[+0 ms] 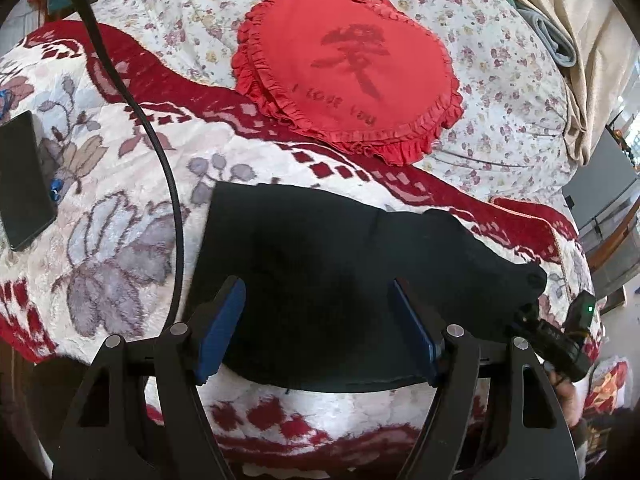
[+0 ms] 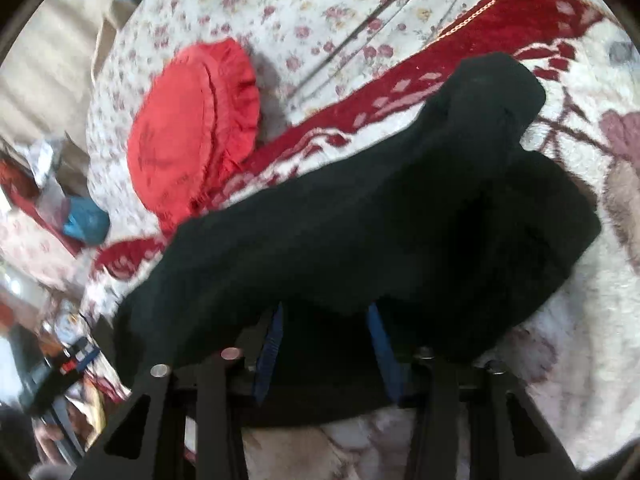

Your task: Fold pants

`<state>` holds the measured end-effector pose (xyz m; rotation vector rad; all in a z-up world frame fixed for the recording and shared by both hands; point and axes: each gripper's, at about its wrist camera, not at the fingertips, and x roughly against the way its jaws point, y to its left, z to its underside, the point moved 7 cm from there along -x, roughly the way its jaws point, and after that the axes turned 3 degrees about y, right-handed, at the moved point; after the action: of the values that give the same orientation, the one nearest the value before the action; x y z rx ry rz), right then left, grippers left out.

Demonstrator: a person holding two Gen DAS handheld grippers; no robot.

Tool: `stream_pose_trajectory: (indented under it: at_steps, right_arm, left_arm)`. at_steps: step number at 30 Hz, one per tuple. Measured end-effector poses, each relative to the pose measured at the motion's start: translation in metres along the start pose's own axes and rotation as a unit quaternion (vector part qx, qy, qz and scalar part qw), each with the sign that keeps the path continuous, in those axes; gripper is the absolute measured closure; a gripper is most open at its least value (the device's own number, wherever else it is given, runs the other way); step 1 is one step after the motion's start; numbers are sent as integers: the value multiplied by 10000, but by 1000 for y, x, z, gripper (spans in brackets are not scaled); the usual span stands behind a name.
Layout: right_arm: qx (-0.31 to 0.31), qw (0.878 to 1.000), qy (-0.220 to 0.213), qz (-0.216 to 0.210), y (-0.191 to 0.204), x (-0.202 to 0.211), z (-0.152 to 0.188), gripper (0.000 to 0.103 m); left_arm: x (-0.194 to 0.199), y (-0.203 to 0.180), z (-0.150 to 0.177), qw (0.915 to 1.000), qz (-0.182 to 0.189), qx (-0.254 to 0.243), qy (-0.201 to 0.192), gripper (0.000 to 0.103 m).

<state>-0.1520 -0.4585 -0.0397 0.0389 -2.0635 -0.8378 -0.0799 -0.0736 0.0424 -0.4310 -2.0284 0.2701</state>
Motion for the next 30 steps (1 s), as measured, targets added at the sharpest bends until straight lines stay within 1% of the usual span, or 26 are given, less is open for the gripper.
stream_pose_trajectory:
  at_steps: [1, 2, 4, 7, 9, 10, 11, 13, 16, 20, 22, 23, 24, 26, 27, 29, 30]
  right_arm:
    - [-40, 10000, -8, -72, 2, -1, 1, 101]
    - [-35, 10000, -51, -73, 4, 3, 1, 101]
    - [174, 9996, -196, -146, 15, 21, 1, 101]
    - [341, 9988, -248, -248, 27, 48, 5, 102]
    - [322, 9989, -136, -311, 26, 55, 12, 102]
    - [323, 9991, -54, -279, 24, 53, 16, 102]
    - [320, 9994, 41, -159, 21, 50, 21, 102]
    - [256, 9994, 106, -226, 18, 50, 27, 102]
    - [364, 9990, 185, -165, 17, 54, 35, 102]
    - [658, 9966, 431, -226, 26, 59, 46, 102]
    - [675, 9963, 533, -25, 18, 53, 46, 102]
    - [546, 9971, 509, 150, 9, 53, 43, 99]
    - [325, 9985, 376, 249, -2, 59, 36, 97]
    - [-5, 9998, 87, 168, -15, 74, 23, 82]
    - [-101, 9996, -99, 235, -21, 84, 16, 79]
    - [-159, 9956, -455, 806, -36, 98, -2, 68]
    - [-131, 9933, -566, 1002, -40, 101, -9, 67]
  left_arm:
    - [0, -3, 1, 10000, 35, -13, 14, 29]
    - [0, -7, 1, 10000, 71, -34, 26, 29]
    - [1, -11, 2, 9999, 103, -99, 21, 29]
    - [1, -13, 1, 9999, 67, -146, -8, 29]
    - [-2, -10, 0, 10000, 78, -61, 10, 29]
    - [-4, -9, 0, 10000, 79, -17, 35, 30]
    - [-6, -8, 0, 9999, 81, 34, 78, 30]
    - [-5, -8, 1, 9998, 147, 55, 77, 29]
    - [-2, -5, 1, 10000, 34, -16, 12, 29]
    - [0, 3, -2, 9999, 16, 144, -28, 30]
    - [1, 5, -4, 9998, 9, 201, -71, 30]
    - [2, 5, -4, 9998, 16, 202, -70, 30]
    - [2, 4, -3, 9998, 29, 182, -57, 30]
    - [4, 2, -2, 9999, 23, 86, -56, 29]
    - [4, 1, -1, 10000, -7, 49, -68, 30]
    - [4, 3, -2, 9999, -66, 41, -88, 29]
    - [3, 5, -2, 9999, -69, 78, -78, 29]
